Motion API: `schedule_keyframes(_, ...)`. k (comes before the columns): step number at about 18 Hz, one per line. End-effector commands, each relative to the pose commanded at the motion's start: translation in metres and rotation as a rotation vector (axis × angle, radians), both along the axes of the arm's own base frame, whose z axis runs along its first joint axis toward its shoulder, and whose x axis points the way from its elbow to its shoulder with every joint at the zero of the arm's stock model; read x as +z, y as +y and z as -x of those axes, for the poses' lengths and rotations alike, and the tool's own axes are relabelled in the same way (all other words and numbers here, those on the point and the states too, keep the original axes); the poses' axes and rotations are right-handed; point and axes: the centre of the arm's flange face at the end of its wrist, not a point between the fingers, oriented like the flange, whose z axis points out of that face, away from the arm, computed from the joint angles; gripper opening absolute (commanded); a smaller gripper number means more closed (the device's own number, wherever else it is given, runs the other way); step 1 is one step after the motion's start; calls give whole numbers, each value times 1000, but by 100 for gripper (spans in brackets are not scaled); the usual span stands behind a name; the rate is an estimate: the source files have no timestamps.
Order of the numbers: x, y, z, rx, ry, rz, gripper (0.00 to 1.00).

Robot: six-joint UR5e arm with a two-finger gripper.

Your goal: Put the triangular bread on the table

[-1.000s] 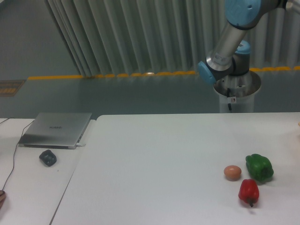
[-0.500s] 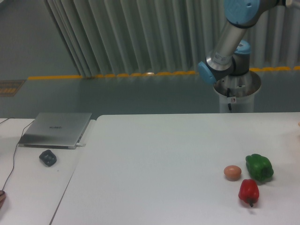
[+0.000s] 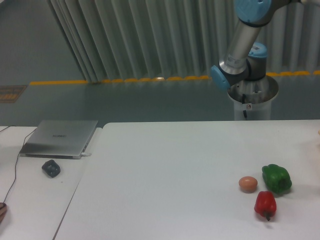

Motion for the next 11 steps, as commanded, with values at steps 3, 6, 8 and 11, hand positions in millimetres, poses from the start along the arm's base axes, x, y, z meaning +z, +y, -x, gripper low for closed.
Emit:
schedule_keyframes(3,-10,21,-16,47,24,-6,18)
schedule_keyframes(6,-20,35,-27,87,39,-13,18)
schedule_keyframes(8,-25,43,-32,121,50,-16,19)
schedule_keyframes(11,-34,58,-41,140,94,-43,23)
